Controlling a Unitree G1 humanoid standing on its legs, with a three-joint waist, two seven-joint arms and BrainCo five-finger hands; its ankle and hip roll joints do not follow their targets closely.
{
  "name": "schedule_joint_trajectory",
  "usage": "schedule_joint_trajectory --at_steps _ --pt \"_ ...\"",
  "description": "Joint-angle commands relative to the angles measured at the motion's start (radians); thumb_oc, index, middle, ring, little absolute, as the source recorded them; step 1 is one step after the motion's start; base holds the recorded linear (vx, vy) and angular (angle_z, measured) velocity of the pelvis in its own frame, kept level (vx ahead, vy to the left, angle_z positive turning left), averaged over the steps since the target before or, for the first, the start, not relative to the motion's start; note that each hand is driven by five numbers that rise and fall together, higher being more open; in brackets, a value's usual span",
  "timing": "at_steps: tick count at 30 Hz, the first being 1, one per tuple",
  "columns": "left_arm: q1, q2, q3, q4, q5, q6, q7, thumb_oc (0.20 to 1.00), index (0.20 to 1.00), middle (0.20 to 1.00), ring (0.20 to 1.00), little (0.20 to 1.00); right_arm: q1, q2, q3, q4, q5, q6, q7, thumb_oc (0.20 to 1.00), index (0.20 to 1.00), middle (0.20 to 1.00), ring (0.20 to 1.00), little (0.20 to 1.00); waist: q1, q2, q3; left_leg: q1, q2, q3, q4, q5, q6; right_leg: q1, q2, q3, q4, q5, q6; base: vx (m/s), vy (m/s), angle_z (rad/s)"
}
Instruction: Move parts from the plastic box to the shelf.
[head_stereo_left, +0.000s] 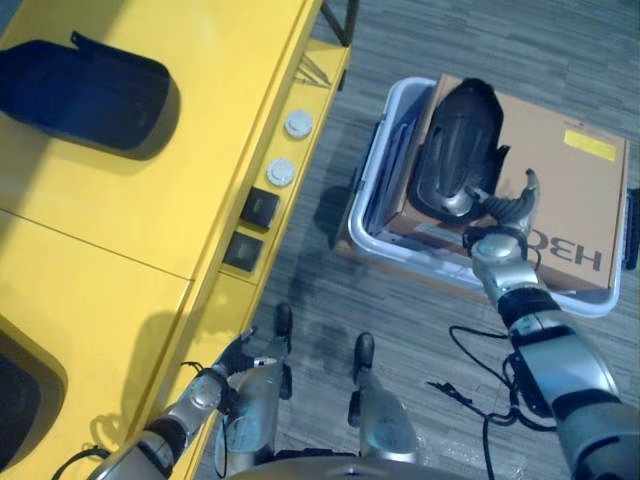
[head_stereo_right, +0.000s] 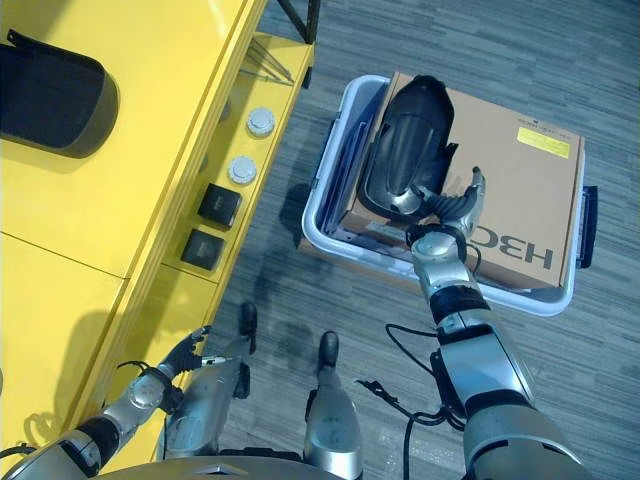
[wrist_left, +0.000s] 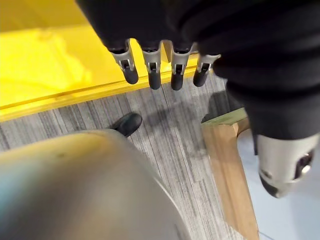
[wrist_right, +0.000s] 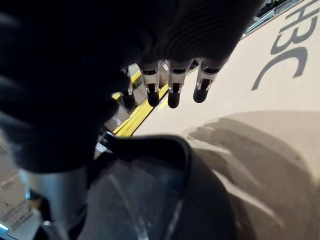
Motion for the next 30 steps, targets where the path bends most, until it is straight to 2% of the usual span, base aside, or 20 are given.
schedule_joint_trajectory --at_steps 1,2,3,4,5,10,12,13,15,17,18,19,20,22,26,28,29,30 --pt "-0.027 -0.009 -0.038 0.053 -0.044 -0.065 -0.007 1.000 1.000 1.000 1.000 1.000 -0.059 -0.107 0.061 0.058 -0.040 0.064 0.020 1.000 1.000 1.000 1.000 1.000 0.032 0.011 -0.046 -0.021 0.002 -0.078 0.147 -0.170 -0.024 -0.157 -0.032 0.012 0.124 -0.001 -0.033 -0.07 -0.016 0.15" --pt "-0.032 -0.011 -0.040 0.049 -0.082 -0.077 -0.002 1.000 1.000 1.000 1.000 1.000 -0.086 -0.107 0.111 0.107 -0.053 0.140 0.066 1.000 1.000 1.000 1.000 1.000 0.042 0.019 -0.032 -0.035 0.000 -0.083 0.145 -0.165 -0.023 -0.172 -0.035 0.006 0.130 -0.002 -0.034 -0.06 -0.023 0.14" --pt "-0.035 -0.010 -0.038 0.046 -0.098 -0.079 0.000 1.000 1.000 1.000 1.000 1.000 -0.094 -0.096 0.127 0.145 -0.040 0.201 0.116 0.457 0.457 0.457 0.457 0.457 0.049 0.022 -0.023 -0.041 -0.001 -0.089 0.142 -0.162 -0.024 -0.177 -0.036 0.000 0.135 -0.003 -0.033 -0.07 -0.041 0.03" --pt "-0.038 -0.010 -0.033 0.044 -0.089 -0.081 0.007 1.000 1.000 1.000 1.000 1.000 -0.093 -0.077 0.136 0.189 -0.007 0.228 0.161 0.231 0.231 0.231 0.231 0.231 0.057 0.024 -0.019 -0.040 -0.001 -0.091 0.131 -0.157 -0.024 -0.176 -0.036 -0.008 0.134 -0.004 -0.033 -0.03 -0.063 0.04" --pt "-0.043 -0.009 -0.031 0.047 -0.087 -0.082 0.009 1.000 1.000 1.000 1.000 1.000 -0.090 -0.054 0.136 0.228 -0.009 0.246 0.182 0.200 0.200 0.200 0.200 0.200 0.063 0.025 -0.017 -0.037 0.000 -0.092 0.122 -0.154 -0.024 -0.174 -0.038 -0.014 0.133 -0.005 -0.033 -0.03 -0.082 0.08" --pt "-0.030 -0.003 0.025 0.054 -0.095 -0.088 0.035 1.000 1.000 1.000 1.000 1.000 -0.042 0.003 0.131 0.336 -0.037 0.425 0.187 0.200 0.200 0.200 0.200 0.200 0.078 0.025 -0.062 0.020 0.011 -0.081 0.085 -0.153 -0.032 -0.122 -0.037 -0.037 0.098 -0.002 -0.032 0.03 -0.009 0.14" --pt "-0.025 0.000 0.034 0.047 -0.087 -0.086 0.036 1.000 1.000 1.000 1.000 1.000 -0.020 0.001 0.123 0.351 -0.040 0.448 0.184 0.200 0.200 0.200 0.200 0.200 0.080 0.022 -0.074 0.037 0.014 -0.077 0.075 -0.153 -0.034 -0.106 -0.036 -0.040 0.089 -0.001 -0.031 0.06 -0.021 0.02" --pt "-0.015 0.013 0.050 0.028 -0.086 -0.088 0.032 1.000 1.000 1.000 1.000 1.000 0.030 -0.005 0.093 0.370 -0.024 0.504 0.184 0.200 0.200 0.200 0.200 0.200 0.078 0.014 -0.104 0.074 0.019 -0.068 0.053 -0.152 -0.036 -0.071 -0.029 -0.042 0.072 -0.001 -0.027 0.07 -0.040 0.08" --pt "-0.013 0.017 0.058 0.018 -0.088 -0.089 0.023 1.000 1.000 1.000 1.000 1.000 0.056 -0.009 0.079 0.383 0.000 0.512 0.179 0.200 0.200 0.200 0.200 0.200 0.076 0.009 -0.121 0.096 0.022 -0.063 0.037 -0.150 -0.038 -0.051 -0.024 -0.044 0.062 0.000 -0.026 0.07 -0.038 0.05" --pt "-0.008 0.025 0.067 -0.004 -0.079 -0.088 0.011 1.000 1.000 1.000 1.000 1.000 0.097 -0.014 0.055 0.396 0.018 0.491 0.172 0.200 0.200 0.200 0.200 0.200 0.073 0.003 -0.144 0.121 0.025 -0.059 0.018 -0.148 -0.040 -0.030 -0.020 -0.045 0.052 0.001 -0.023 0.08 -0.049 -0.02" --pt "0.000 0.042 0.070 -0.061 -0.067 -0.081 -0.008 1.000 1.000 1.000 1.000 1.000 0.163 -0.026 0.006 0.397 0.052 0.413 0.158 0.200 0.200 0.200 0.200 0.200 0.065 -0.009 -0.184 0.154 0.033 -0.050 -0.002 -0.144 -0.043 -0.005 -0.015 -0.044 0.043 0.005 -0.018 0.08 -0.059 -0.04" --pt "0.002 0.045 0.069 -0.067 -0.068 -0.078 -0.010 1.000 1.000 1.000 1.000 1.000 0.170 -0.026 0.002 0.395 0.051 0.412 0.160 0.200 0.200 0.200 0.200 0.200 0.065 -0.011 -0.187 0.158 0.033 -0.050 -0.005 -0.143 -0.043 -0.002 -0.015 -0.044 0.042 0.005 -0.018 0.08 -0.075 -0.02" --pt "0.005 0.054 0.069 -0.098 -0.071 -0.078 -0.020 1.000 1.000 1.000 1.000 1.000 0.193 -0.030 -0.018 0.386 0.052 0.361 0.146 0.200 0.200 0.200 0.200 0.200 0.062 -0.016 -0.202 0.169 0.037 -0.046 -0.011 -0.142 -0.045 0.007 -0.013 -0.043 0.038 0.007 -0.017 0.05 -0.063 -0.02" --pt "0.008 0.077 0.069 -0.185 -0.106 -0.028 -0.046 1.000 1.000 1.000 1.000 1.000 0.242 -0.045 -0.054 0.357 0.040 0.291 0.146 0.200 0.200 0.200 0.200 0.200 0.055 -0.027 -0.234 0.192 0.043 -0.036 -0.020 -0.142 -0.046 0.026 -0.010 -0.042 0.030 0.011 -0.014 0.07 -0.084 -0.06" --pt "0.017 0.143 0.075 -0.463 -0.266 0.130 -0.114 1.000 1.000 1.000 1.000 1.000 0.384 -0.096 -0.118 0.223 -0.115 0.103 0.099 0.200 0.200 0.200 0.200 0.200 0.030 -0.053 -0.320 0.255 0.059 -0.002 -0.039 -0.142 -0.046 0.074 0.000 -0.030 0.008 0.029 -0.006 0.03 -0.066 -0.16" --pt "-0.004 0.147 0.073 -0.561 -0.324 0.204 -0.145 1.000 1.000 1.000 1.000 1.000 0.408 -0.135 -0.112 0.094 -0.201 0.064 0.072 0.200 0.200 0.200 0.200 0.200 0.006 -0.061 -0.350 0.281 0.066 0.016 -0.047 -0.142 -0.047 0.085 0.008 -0.015 0.002 0.036 -0.003 -0.05 -0.007 -0.28" --pt "-0.015 0.143 0.076 -0.586 -0.350 0.228 -0.162 1.000 1.000 1.000 1.000 1.000 0.413 -0.148 -0.106 0.036 -0.244 0.061 0.055 0.200 0.200 0.200 0.200 0.200 -0.004 -0.063 -0.357 0.288 0.068 0.022 -0.050 -0.141 -0.048 0.088 0.010 -0.010 0.001 0.038 -0.003 -0.07 0.011 -0.33" --pt "-0.041 0.131 0.077 -0.628 -0.377 0.285 -0.175 1.000 1.000 1.000 1.000 1.000 0.415 -0.180 -0.091 -0.074 -0.299 0.075 0.050 0.200 0.200 0.200 0.200 0.200 -0.023 -0.064 -0.367 0.302 0.071 0.032 -0.058 -0.140 -0.049 0.093 0.015 -0.002 -0.001 0.039 -0.003 -0.05 0.011 -0.39"
